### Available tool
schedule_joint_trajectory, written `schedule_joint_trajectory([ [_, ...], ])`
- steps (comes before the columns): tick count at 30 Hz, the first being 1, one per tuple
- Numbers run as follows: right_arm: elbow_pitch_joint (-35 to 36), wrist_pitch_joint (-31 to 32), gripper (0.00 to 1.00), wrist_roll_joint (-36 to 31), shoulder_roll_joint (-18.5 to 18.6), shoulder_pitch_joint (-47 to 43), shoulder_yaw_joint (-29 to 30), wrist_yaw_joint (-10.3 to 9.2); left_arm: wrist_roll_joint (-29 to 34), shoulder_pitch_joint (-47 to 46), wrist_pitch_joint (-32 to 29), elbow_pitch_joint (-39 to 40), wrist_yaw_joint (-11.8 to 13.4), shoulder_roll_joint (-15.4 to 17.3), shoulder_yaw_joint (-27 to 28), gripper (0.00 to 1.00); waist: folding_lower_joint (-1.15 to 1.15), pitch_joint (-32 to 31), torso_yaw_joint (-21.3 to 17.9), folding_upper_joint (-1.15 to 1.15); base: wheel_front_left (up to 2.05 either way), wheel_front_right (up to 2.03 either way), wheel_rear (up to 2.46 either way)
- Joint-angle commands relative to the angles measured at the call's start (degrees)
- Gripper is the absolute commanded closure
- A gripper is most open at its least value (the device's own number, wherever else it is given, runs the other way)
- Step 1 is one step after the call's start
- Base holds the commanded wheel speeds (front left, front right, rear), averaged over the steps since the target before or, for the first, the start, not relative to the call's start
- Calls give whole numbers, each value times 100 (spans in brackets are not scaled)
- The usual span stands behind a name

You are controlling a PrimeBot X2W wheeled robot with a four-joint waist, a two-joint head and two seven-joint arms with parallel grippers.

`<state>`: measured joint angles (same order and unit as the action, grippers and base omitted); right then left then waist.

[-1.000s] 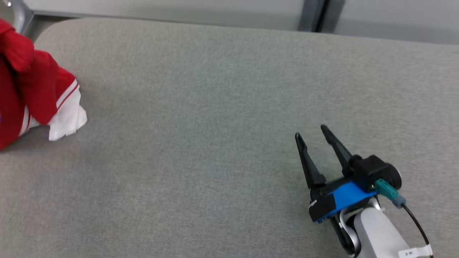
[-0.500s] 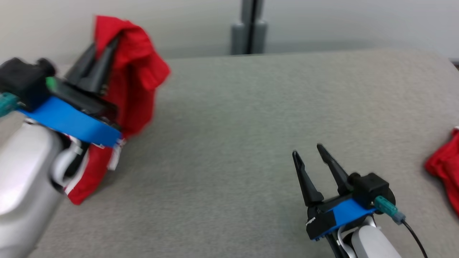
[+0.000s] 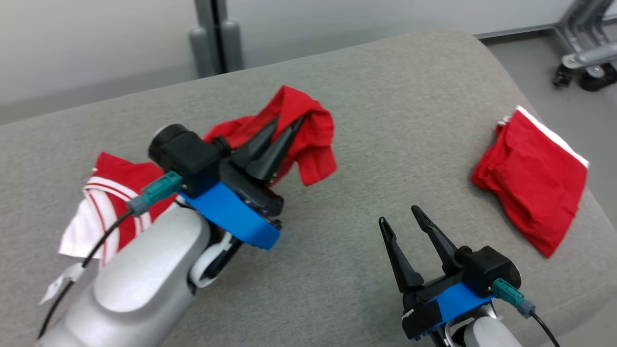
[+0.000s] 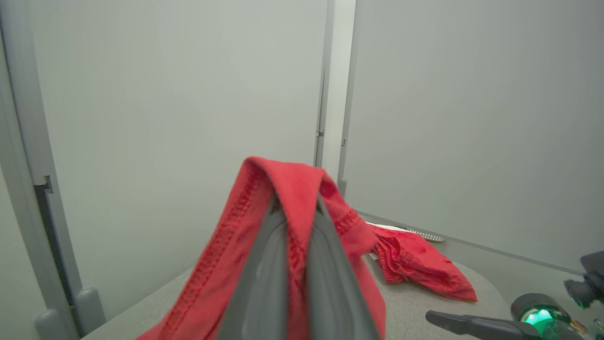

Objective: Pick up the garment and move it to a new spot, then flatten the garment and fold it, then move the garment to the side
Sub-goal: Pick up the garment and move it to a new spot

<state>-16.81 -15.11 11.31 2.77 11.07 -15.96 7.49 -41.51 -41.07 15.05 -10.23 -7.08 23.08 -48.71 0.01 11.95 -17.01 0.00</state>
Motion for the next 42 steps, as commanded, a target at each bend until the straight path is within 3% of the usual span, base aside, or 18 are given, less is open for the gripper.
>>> schedule_joint_trajectory([
  [1,65,-6,0,-4,23,-81,-6,0,30,61,16,-14,27,-69,34,100,-1,-51,-105,0,0,0,0],
  [4,108,-5,0,23,22,-118,-38,0,204,96,16,-132,84,-238,25,100,-1,-13,-240,0,0,0,0],
  [5,127,-5,0,37,23,-110,-52,0,266,125,16,-215,93,-254,8,73,-1,-4,-272,0,0,0,0],
  [6,144,-5,0,40,21,-109,-54,0,314,144,16,-301,101,-256,-10,0,-1,2,-288,0,0,0,0],
  [15,82,-5,0,59,22,-158,163,0,403,670,15,-1300,46,-92,605,0,-1,-145,84,0,0,0,0],
  [24,-216,-4,0,-48,24,-171,431,0,711,1975,16,-1765,116,-123,2373,0,-1,-616,657,0,0,0,0],
  [28,-429,-5,0,-132,27,-308,667,0,1186,2840,17,-1725,146,-396,3329,0,-1,-934,973,0,0,0,0],
  [35,-650,-5,0,-287,25,-510,993,0,1833,3749,16,-1450,89,-975,4453,0,-1,-1200,1328,0,0,0,0],
  [42,-881,-5,0,-315,25,-634,1148,0,2407,4514,16,-1289,-14,-1419,4941,0,-1,-1367,1476,0,0,0,0],
])
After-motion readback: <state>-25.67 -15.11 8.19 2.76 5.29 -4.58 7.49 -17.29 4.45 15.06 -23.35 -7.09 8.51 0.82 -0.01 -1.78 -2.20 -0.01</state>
